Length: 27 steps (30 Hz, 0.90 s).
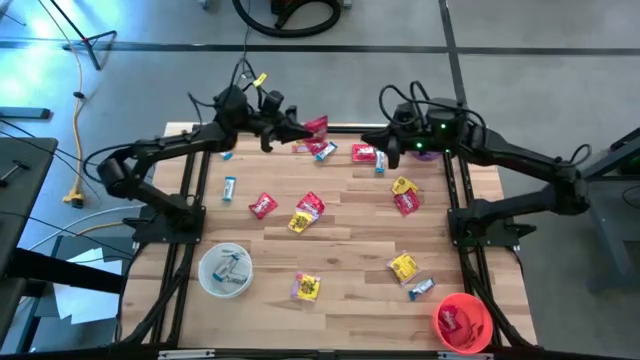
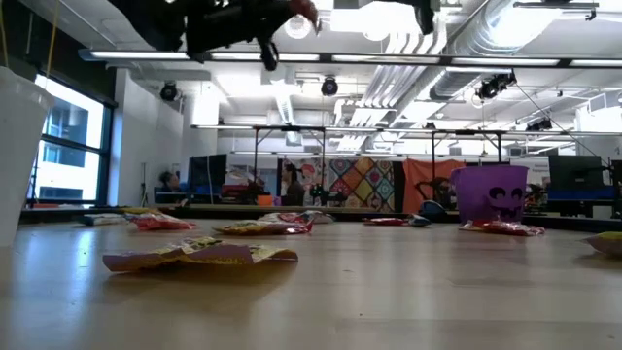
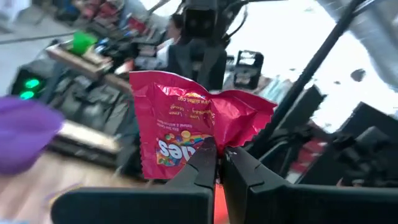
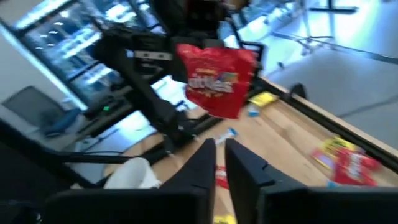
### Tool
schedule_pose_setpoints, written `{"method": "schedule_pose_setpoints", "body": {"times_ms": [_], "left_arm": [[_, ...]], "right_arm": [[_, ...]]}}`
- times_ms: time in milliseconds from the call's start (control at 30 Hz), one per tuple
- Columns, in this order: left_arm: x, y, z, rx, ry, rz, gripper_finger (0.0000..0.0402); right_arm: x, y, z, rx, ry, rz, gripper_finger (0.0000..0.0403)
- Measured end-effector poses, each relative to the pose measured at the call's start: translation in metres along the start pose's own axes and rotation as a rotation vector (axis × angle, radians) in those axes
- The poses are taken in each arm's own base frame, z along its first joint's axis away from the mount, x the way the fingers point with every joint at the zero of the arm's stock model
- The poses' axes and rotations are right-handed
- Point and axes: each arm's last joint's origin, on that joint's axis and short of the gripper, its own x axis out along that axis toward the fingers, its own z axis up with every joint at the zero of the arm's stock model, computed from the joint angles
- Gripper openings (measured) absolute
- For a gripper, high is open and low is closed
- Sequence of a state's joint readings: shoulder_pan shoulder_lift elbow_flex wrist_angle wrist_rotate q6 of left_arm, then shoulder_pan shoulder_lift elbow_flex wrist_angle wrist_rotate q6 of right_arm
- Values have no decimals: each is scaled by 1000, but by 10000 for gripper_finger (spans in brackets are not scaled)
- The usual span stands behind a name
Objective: Sort candy
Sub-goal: Put the red candy into the orange bin
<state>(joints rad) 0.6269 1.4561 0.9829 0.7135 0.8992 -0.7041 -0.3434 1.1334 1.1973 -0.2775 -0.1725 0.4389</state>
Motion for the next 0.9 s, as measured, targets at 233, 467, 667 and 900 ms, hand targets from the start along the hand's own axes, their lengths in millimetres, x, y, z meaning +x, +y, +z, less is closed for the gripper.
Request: {"method": "schedule_pose_setpoints", "body": {"times_ms": [233, 467, 667, 900], "left_arm": [[23, -3, -11, -8, 1, -220, 0], [34, -14, -10, 1, 1, -371, 0], [54, -17, -2, 28, 17, -431, 0], [64, -14, -3, 24, 25, -446, 0]], "right_arm": [[18, 6, -1, 17, -31, 55, 144], [20, 9, 5, -22, -71, 148, 211], [34, 13, 6, -24, -74, 296, 215], [37, 22, 9, -56, -129, 390, 214]]}}
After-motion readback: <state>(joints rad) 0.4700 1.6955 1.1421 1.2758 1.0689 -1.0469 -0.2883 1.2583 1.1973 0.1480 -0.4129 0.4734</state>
